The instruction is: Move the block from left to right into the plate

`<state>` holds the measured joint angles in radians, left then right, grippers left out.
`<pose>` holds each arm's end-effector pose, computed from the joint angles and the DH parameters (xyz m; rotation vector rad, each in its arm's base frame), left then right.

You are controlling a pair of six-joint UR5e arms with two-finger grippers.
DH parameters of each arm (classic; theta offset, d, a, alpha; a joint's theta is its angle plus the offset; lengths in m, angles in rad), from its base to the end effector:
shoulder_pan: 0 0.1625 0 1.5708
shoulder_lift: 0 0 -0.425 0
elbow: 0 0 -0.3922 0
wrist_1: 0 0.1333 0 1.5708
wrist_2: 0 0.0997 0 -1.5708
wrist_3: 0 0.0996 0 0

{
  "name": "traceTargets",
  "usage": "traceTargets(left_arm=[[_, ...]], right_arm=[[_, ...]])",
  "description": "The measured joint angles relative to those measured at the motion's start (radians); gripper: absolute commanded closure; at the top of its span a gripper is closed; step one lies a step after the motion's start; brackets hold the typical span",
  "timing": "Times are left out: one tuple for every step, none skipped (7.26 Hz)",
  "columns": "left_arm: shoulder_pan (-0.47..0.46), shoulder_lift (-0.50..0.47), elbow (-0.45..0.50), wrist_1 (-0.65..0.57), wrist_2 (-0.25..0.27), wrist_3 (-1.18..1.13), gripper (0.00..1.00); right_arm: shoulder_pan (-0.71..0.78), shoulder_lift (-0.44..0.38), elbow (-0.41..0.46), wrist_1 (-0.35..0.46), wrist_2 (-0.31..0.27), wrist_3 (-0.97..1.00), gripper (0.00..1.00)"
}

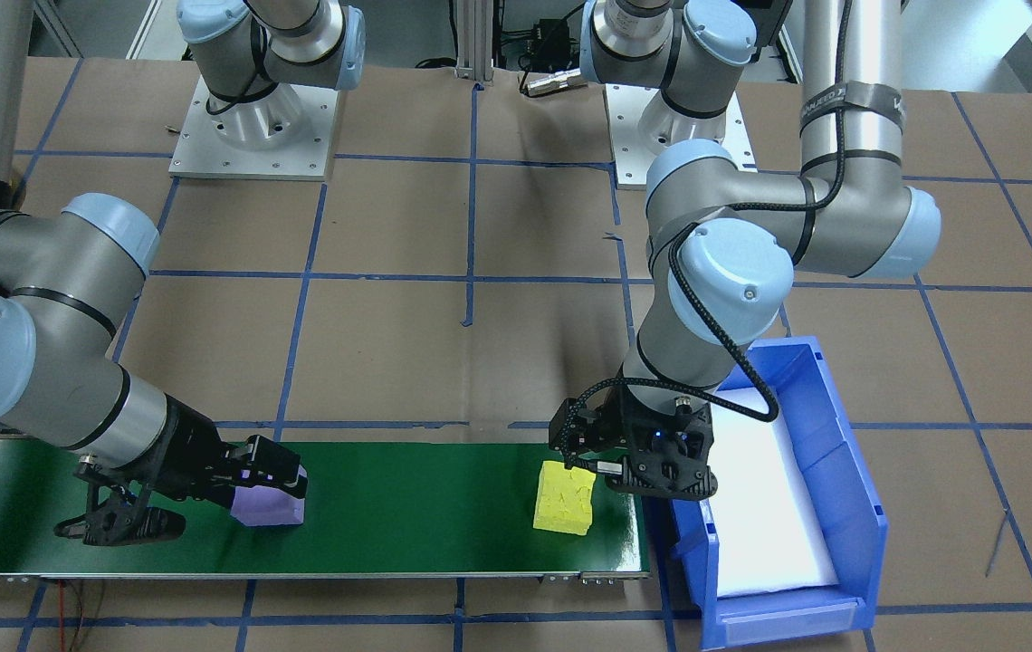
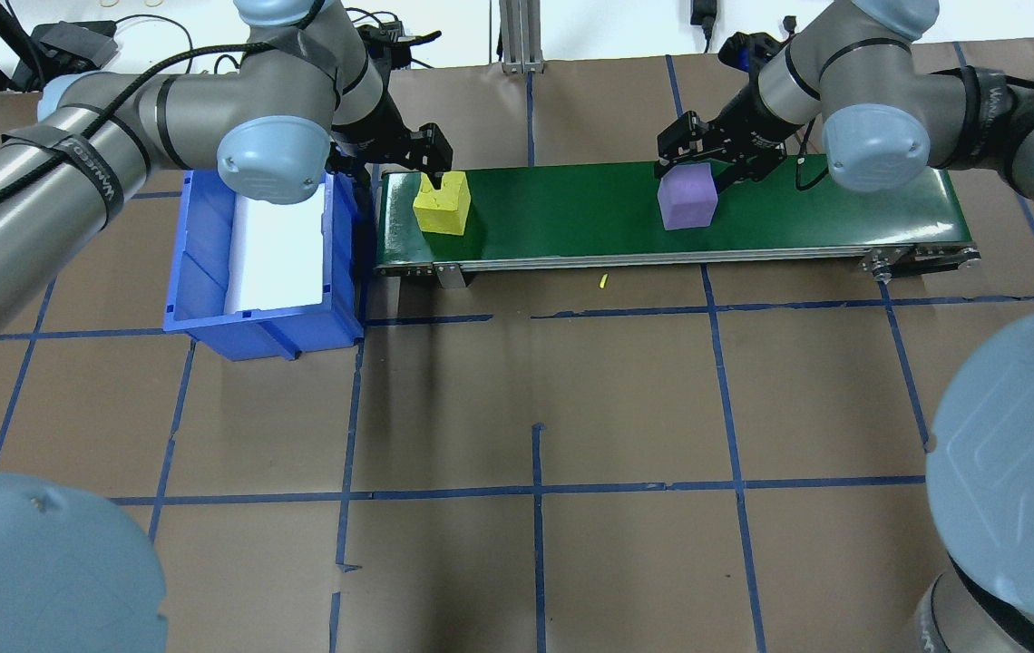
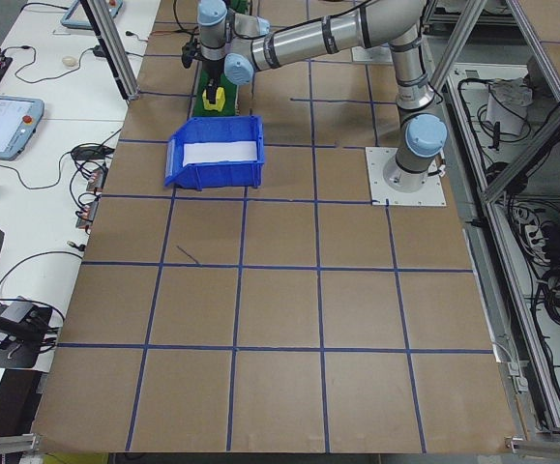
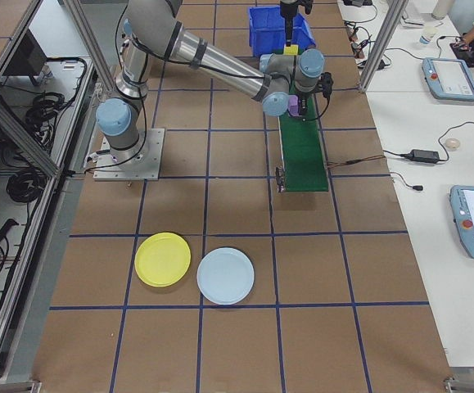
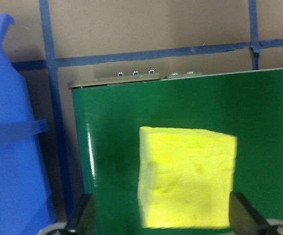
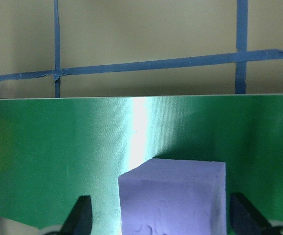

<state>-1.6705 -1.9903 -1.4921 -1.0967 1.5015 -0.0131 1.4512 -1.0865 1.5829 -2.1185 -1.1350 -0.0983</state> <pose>-0.2047 -0.6376 0.3343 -0.1395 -3.0555 0.1978 0.0969 -0.6632 0.2668 0.0135 2.7108 -0.1344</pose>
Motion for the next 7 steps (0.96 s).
traceTargets(left_arm=[[0.006,0.053,0.004,-0.058,0.019,0.001,0.0],[0.028,0.109,-0.002,-0.115,0.029,0.005,0.0],[0.079,0.162,-0.011,-0.178,0.032,0.031,0.0],[0.135,0.208,-0.018,-0.24,0.032,0.073,0.0],[0.171,0.258,-0.02,-0.311,0.034,0.101,0.0],[0.185,0.314,-0.018,-0.391,0.047,0.113,0.0],[0.179,0.363,-0.014,-0.462,0.066,0.117,0.0]], right_arm=[[0.0,0.0,0.022,-0.015,-0.037,-0.012,0.51],[-0.002,-0.007,0.041,-0.029,-0.102,-0.041,0.56],[-0.005,-0.04,0.047,-0.022,-0.154,-0.083,0.59],[-0.007,-0.089,0.049,0.003,-0.201,-0.138,0.62],[-0.023,-0.126,0.051,0.041,-0.274,-0.23,0.68],[-0.078,-0.163,0.055,0.114,-0.349,-0.347,0.71],[-0.192,-0.213,0.057,0.234,-0.394,-0.498,0.71]])
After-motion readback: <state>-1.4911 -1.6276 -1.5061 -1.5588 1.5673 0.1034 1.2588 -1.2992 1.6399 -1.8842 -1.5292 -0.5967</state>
